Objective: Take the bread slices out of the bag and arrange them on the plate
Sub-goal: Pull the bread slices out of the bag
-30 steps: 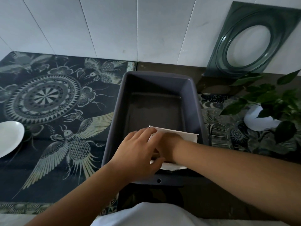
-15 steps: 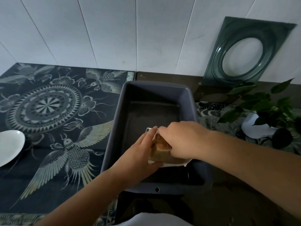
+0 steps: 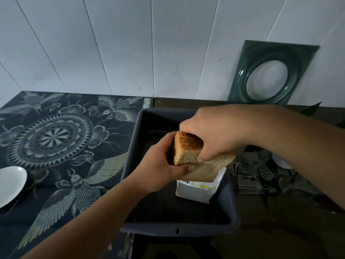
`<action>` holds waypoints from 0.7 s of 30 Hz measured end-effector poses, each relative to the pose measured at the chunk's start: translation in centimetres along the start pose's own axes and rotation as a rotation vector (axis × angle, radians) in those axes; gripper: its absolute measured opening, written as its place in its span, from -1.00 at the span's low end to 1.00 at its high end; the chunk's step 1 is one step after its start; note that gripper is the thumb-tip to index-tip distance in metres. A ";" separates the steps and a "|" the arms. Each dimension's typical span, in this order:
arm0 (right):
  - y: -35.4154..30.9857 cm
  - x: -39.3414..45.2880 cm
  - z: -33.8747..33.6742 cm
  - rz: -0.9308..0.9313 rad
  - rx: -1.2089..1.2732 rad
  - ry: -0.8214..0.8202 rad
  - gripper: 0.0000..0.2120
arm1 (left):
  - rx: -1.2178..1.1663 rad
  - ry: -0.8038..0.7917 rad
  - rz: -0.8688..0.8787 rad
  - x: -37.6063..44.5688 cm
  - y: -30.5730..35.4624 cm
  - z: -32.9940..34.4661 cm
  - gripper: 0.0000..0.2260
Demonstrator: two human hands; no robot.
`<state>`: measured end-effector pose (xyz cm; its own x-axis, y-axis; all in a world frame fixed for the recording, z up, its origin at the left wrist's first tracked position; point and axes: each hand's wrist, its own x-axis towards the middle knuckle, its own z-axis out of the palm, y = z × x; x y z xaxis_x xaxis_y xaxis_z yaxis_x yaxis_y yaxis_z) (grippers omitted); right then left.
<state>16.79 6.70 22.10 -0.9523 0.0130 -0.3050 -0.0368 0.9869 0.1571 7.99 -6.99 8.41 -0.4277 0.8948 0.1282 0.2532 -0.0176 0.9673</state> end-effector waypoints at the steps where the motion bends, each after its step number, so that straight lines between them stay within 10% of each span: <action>1: 0.1 0.0 -0.3 -0.006 0.016 -0.014 -0.60 | -0.029 0.029 0.012 0.1 0.1 0.2 -0.48; 6: 2.4 -1.5 -0.3 0.076 0.260 -0.045 -0.41 | -0.246 0.094 0.015 -0.1 0.3 1.4 -0.60; 13: 1.7 -5.9 12.7 0.228 1.826 0.576 0.04 | -0.436 0.106 -0.124 -1.2 -0.1 1.0 -0.57; 21: -5.2 -3.5 19.0 0.344 2.116 0.475 -0.49 | -0.654 0.094 -0.385 -4.0 -2.0 2.4 -0.64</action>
<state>26.09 4.57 4.55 -0.8419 0.4736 -0.2586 0.0783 -0.3670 -0.9269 11.25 -9.46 5.42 -0.4614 0.8499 -0.2546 -0.4818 0.0010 0.8763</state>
